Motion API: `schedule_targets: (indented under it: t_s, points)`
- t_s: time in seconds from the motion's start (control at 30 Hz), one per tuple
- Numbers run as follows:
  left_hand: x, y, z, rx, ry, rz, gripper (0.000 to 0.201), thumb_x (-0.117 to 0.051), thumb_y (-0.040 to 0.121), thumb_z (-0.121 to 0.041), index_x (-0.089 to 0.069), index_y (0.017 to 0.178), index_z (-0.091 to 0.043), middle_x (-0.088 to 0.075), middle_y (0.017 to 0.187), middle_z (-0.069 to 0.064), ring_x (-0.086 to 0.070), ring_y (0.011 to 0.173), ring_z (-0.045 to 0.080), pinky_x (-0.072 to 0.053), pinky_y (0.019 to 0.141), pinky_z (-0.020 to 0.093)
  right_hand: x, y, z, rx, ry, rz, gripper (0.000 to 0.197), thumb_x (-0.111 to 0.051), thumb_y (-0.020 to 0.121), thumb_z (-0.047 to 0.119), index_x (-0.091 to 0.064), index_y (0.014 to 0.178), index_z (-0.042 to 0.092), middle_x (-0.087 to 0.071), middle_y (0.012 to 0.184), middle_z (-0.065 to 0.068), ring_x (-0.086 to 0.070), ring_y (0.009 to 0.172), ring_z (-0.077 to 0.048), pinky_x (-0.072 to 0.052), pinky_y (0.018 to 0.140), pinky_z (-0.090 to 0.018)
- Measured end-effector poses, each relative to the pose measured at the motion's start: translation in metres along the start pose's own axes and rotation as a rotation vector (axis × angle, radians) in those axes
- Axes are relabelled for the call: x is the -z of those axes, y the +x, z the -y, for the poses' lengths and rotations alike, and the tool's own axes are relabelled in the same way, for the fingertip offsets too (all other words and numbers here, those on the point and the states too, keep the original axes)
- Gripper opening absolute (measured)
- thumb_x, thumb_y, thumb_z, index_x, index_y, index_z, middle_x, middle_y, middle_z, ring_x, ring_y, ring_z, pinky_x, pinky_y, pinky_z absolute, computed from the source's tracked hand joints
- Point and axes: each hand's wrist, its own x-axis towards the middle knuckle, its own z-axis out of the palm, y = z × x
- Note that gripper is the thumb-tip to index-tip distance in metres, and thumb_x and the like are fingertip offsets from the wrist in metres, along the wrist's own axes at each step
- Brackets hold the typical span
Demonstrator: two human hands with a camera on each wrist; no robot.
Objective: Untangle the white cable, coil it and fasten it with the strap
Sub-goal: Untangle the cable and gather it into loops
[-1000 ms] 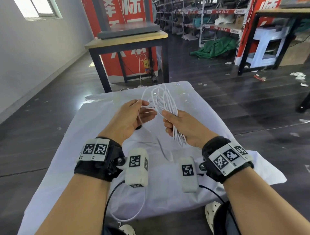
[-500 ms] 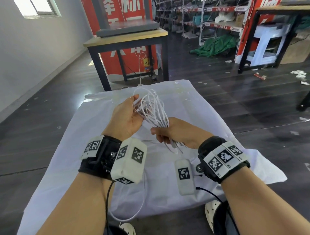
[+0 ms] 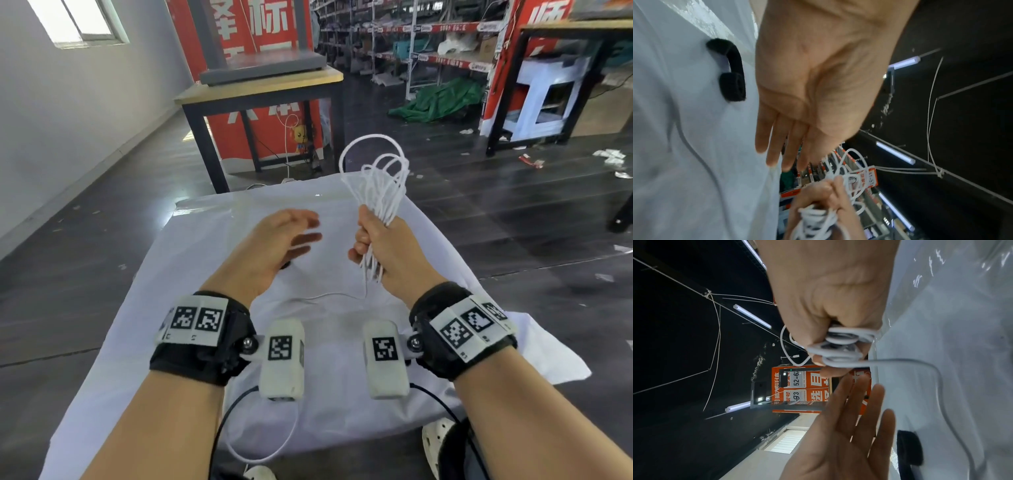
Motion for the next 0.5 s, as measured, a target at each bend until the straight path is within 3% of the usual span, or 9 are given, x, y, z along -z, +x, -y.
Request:
schedule_targets:
  t_s: [0.1,0.17,0.27,0.4,0.5]
  points:
    - [-0.011,-0.006,0.006,0.007,0.316,0.293,0.021,-0.049,0.098,-0.02,-0.064,0.112,-0.022,-0.066,0.118,-0.008,-0.061,0.111,0.005,-0.047,0.101,0.028,0.0,0.001,0.0,0.037,0.035,-0.061,0.028,-0.048,0.1,0.025,-0.045,0.075,0.014,-0.035,0.048,0.005,-0.038,0.039,-0.008,-0.046,0.045,-0.023]
    - [-0.016,-0.012,0.008,0.039,0.406,0.506,0.024,-0.047,0.099,-0.032,-0.065,0.113,-0.027,-0.066,0.121,-0.012,-0.057,0.117,0.0,-0.04,0.107,0.027,0.0,0.003,0.0,0.057,0.051,-0.103,0.028,-0.047,0.1,0.026,-0.045,0.075,0.014,-0.034,0.046,0.006,-0.036,0.038,-0.009,-0.043,0.044,-0.023]
    - [-0.022,-0.02,0.008,0.095,0.468,0.721,0.039,-0.04,0.1,-0.042,-0.068,0.115,-0.019,-0.069,0.117,-0.01,-0.056,0.118,0.0,-0.033,0.109,0.022,0.004,0.005,0.0,0.113,0.052,-0.174,0.027,-0.046,0.101,0.025,-0.043,0.076,0.014,-0.033,0.044,0.008,-0.033,0.038,-0.008,-0.039,0.041,-0.022]
    - [-0.016,-0.021,0.003,0.008,0.532,0.701,0.02,-0.055,0.096,-0.028,-0.069,0.097,-0.015,-0.066,0.085,-0.001,-0.06,0.085,0.004,-0.041,0.096,0.021,0.014,0.007,0.004,0.228,-0.099,-0.287,0.023,-0.047,0.1,0.026,-0.047,0.079,0.018,-0.032,0.055,0.004,-0.031,0.042,-0.008,-0.034,0.043,-0.021]
    - [-0.002,-0.018,-0.003,0.022,0.422,0.625,0.013,-0.056,0.094,-0.015,-0.069,0.097,-0.017,-0.068,0.082,-0.013,-0.058,0.073,0.002,-0.048,0.077,0.016,0.026,0.015,0.002,0.27,-0.34,-0.349,0.021,-0.048,0.098,0.036,-0.051,0.086,0.018,-0.039,0.058,0.005,-0.039,0.05,-0.013,-0.04,0.054,-0.03]
